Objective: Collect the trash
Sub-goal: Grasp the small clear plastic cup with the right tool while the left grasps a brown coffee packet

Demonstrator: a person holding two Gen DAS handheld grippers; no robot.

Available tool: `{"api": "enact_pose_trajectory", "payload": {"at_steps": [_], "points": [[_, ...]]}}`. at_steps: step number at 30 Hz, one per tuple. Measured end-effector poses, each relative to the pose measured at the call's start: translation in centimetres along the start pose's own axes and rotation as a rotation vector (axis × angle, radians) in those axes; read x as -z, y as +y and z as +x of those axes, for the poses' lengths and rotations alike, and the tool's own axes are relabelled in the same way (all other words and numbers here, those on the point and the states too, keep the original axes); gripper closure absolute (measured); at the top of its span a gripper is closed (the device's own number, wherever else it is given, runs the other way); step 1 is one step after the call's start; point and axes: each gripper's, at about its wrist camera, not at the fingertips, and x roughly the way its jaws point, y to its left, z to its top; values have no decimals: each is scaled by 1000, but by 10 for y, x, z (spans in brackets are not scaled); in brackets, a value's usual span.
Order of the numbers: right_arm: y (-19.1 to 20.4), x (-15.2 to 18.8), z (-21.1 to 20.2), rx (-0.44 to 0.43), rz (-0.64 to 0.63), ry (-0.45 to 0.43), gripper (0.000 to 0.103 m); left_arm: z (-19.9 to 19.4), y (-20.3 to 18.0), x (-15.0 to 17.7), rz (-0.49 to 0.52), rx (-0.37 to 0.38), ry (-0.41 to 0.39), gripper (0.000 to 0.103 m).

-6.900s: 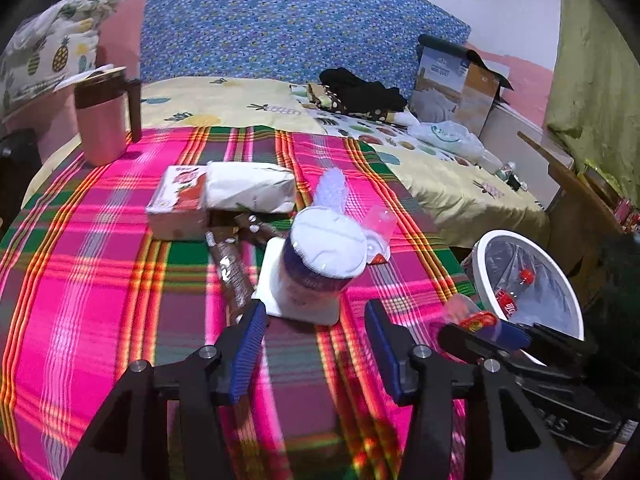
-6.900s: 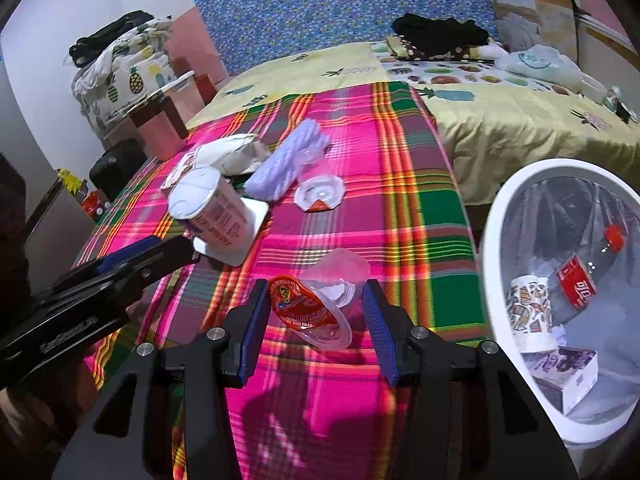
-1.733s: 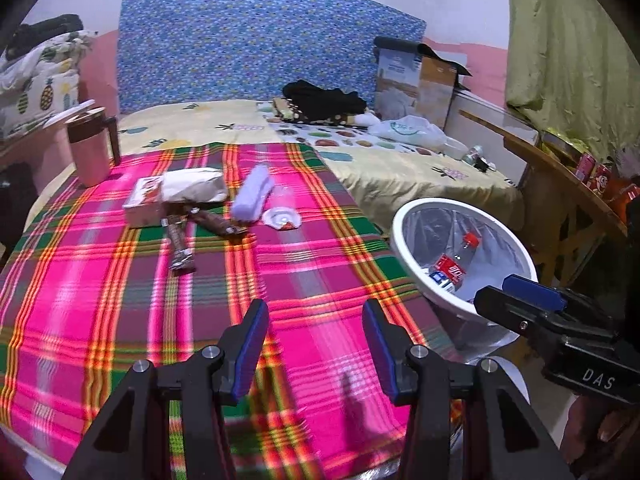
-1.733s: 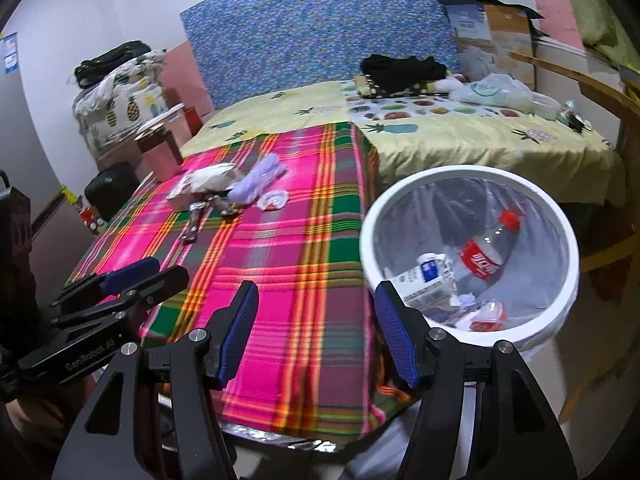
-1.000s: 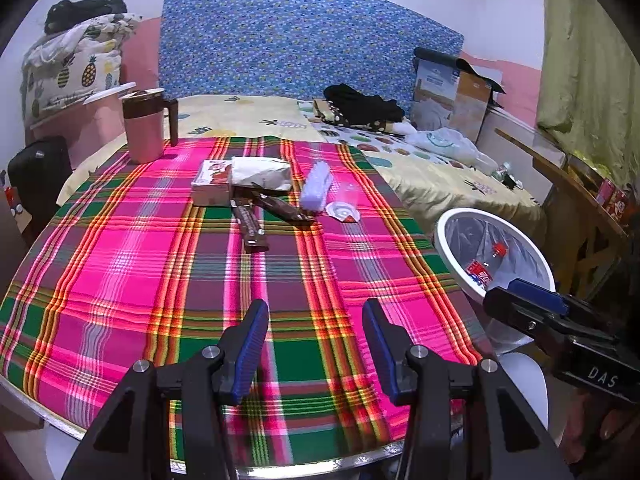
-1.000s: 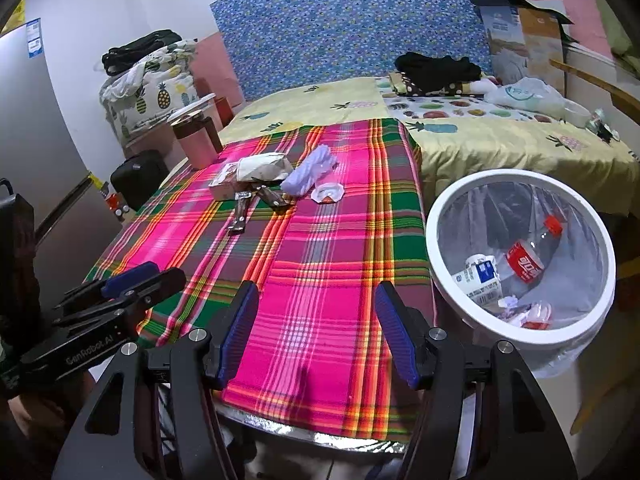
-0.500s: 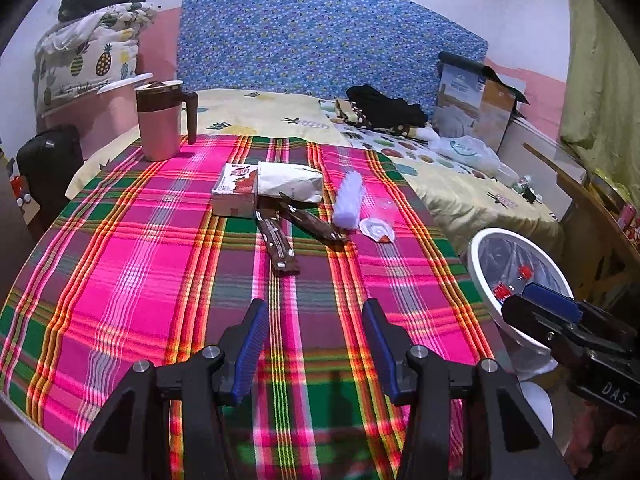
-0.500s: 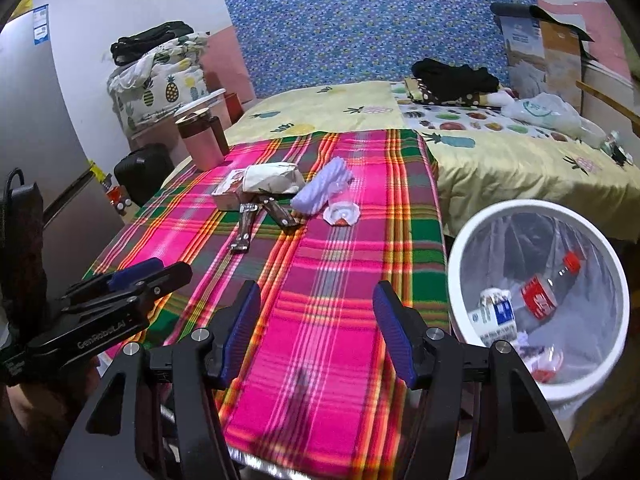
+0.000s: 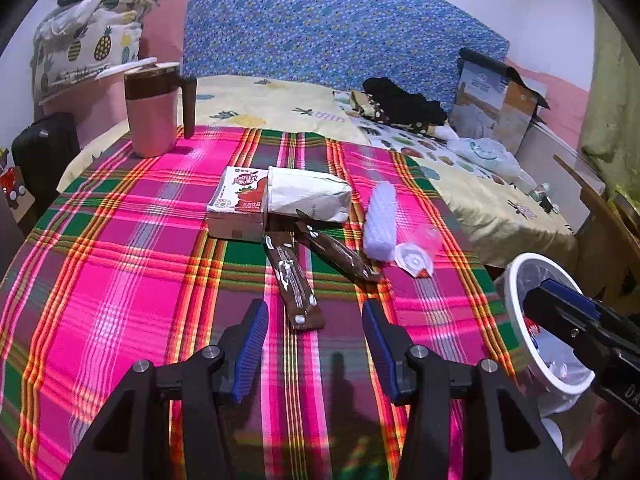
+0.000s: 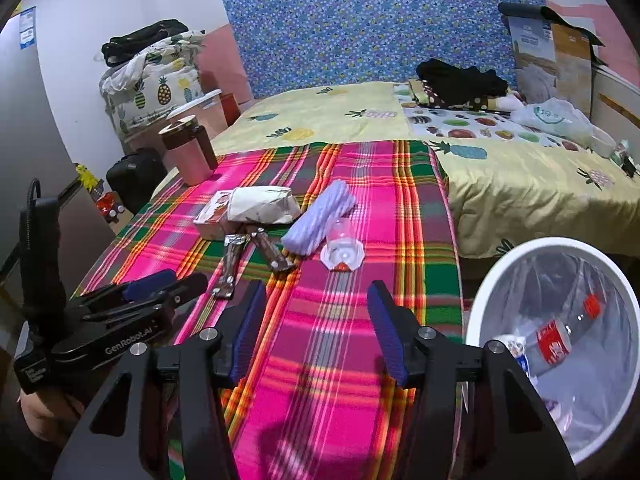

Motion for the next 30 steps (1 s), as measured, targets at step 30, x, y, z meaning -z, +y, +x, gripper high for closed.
{"api": "enact_pose_trajectory", "payload": {"at_steps": [30], "points": [[-16,-26,88,37,-9,130,73,64,17,-15,-26,-75,84,81]]}}
